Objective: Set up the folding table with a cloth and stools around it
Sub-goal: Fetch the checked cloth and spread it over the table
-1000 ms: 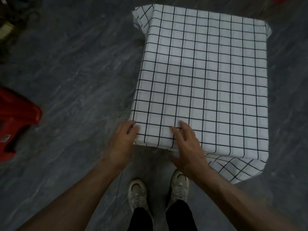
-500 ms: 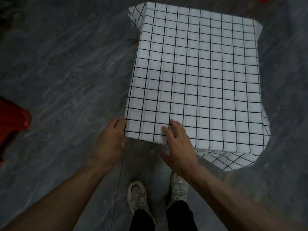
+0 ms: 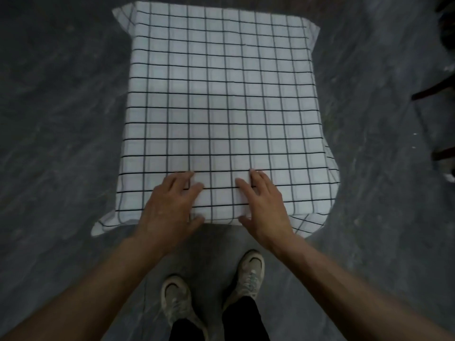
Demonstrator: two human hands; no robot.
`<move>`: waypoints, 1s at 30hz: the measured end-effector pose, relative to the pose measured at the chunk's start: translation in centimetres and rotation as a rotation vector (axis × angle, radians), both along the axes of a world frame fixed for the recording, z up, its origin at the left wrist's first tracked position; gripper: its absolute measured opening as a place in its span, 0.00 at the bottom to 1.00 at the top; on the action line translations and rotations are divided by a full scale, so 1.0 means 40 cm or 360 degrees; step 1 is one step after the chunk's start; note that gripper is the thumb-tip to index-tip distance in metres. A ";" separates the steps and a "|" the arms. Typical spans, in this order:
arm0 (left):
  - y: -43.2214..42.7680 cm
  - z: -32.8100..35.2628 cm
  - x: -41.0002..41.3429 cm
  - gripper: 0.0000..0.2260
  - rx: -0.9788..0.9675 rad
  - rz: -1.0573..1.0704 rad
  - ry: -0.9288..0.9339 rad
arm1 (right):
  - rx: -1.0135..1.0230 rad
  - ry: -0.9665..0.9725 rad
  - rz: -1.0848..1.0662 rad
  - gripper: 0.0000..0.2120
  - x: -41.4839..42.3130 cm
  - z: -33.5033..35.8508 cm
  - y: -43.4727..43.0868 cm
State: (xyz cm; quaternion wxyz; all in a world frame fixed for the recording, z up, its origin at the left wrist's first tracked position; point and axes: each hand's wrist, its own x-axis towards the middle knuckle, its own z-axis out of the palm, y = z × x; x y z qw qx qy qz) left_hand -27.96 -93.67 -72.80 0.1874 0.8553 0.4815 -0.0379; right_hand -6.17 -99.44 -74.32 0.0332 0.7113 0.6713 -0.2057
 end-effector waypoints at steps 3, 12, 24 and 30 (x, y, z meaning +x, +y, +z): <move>-0.001 0.014 0.119 0.30 -0.0020 -0.0060 -0.0041 | 0.0011 -0.0053 -0.0068 0.41 0.083 0.004 -0.017; -0.010 0.028 0.422 0.29 -0.0079 -0.0321 -0.0062 | -0.0006 -0.0205 -0.0152 0.44 0.326 0.002 -0.074; -0.025 0.022 0.556 0.31 -0.0190 -0.0348 0.0259 | 0.0062 0.0398 -0.0574 0.39 0.468 -0.005 -0.145; -0.030 0.018 0.565 0.33 -0.0172 -0.0294 0.0247 | 0.0100 0.0582 -0.0791 0.33 0.464 0.001 -0.152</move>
